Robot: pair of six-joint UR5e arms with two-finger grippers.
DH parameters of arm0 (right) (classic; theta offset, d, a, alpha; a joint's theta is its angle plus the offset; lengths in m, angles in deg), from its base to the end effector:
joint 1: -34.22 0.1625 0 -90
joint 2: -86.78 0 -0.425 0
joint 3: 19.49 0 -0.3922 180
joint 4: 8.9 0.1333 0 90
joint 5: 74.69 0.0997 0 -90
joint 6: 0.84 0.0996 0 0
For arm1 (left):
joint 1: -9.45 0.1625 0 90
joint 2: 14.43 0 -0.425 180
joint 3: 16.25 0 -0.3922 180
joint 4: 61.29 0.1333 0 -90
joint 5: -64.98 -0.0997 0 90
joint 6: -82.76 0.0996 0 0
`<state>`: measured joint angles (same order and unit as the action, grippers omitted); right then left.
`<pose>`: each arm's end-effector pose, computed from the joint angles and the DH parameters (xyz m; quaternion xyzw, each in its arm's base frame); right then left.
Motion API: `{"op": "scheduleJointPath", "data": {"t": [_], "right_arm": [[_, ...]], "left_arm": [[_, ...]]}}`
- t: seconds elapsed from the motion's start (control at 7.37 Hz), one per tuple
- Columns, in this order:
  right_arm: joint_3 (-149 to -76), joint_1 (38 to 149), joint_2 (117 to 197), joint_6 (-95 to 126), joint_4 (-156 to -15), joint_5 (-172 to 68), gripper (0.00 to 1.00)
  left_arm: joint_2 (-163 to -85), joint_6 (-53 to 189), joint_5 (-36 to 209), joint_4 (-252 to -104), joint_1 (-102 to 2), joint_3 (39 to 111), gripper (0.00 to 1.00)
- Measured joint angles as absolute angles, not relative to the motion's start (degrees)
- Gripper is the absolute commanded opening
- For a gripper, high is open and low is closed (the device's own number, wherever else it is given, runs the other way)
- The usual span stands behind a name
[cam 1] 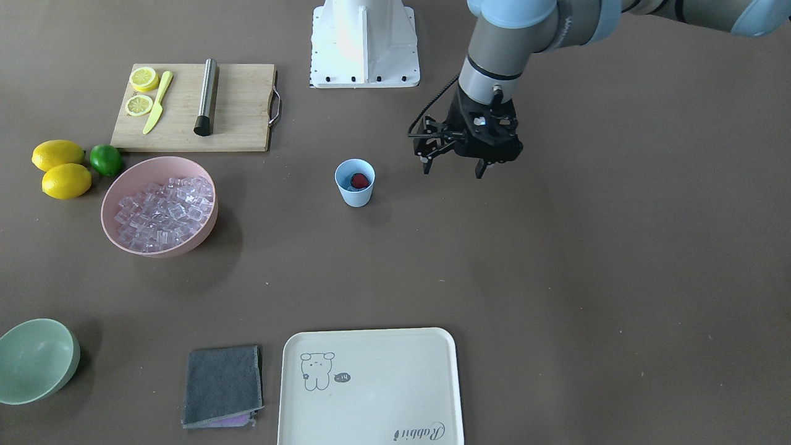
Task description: Put ice and strawberries in cup
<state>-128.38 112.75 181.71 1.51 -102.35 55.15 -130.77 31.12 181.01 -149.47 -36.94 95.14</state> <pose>-0.0226 -0.4608 0.5483 0.0447 -0.3472 -0.1055 0.9308 0.3393 -0.4861 0.2438 0.1029 0.4205 0.0248 0.9011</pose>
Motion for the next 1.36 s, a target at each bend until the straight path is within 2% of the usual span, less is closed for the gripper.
{"op": "scheduleJointPath", "data": {"t": [0.41,0.95,1.36], "right_arm": [[-124.97,117.89,182.65,-6.42,-102.83,55.07,1.0],[-120.05,122.12,183.5,-13.97,-102.82,54.89,1.0],[-119.34,123.11,183.91,-14.76,-102.77,54.97,1.0]], "left_arm": [[-115.13,51.9,189.37,-149.7,-50.68,99.07,0.97],[-98.03,68.19,197.65,-151.65,-66.37,98.88,0.97],[-93.4,83.85,198.16,-152.05,-76.32,92.65,0.97]]}}
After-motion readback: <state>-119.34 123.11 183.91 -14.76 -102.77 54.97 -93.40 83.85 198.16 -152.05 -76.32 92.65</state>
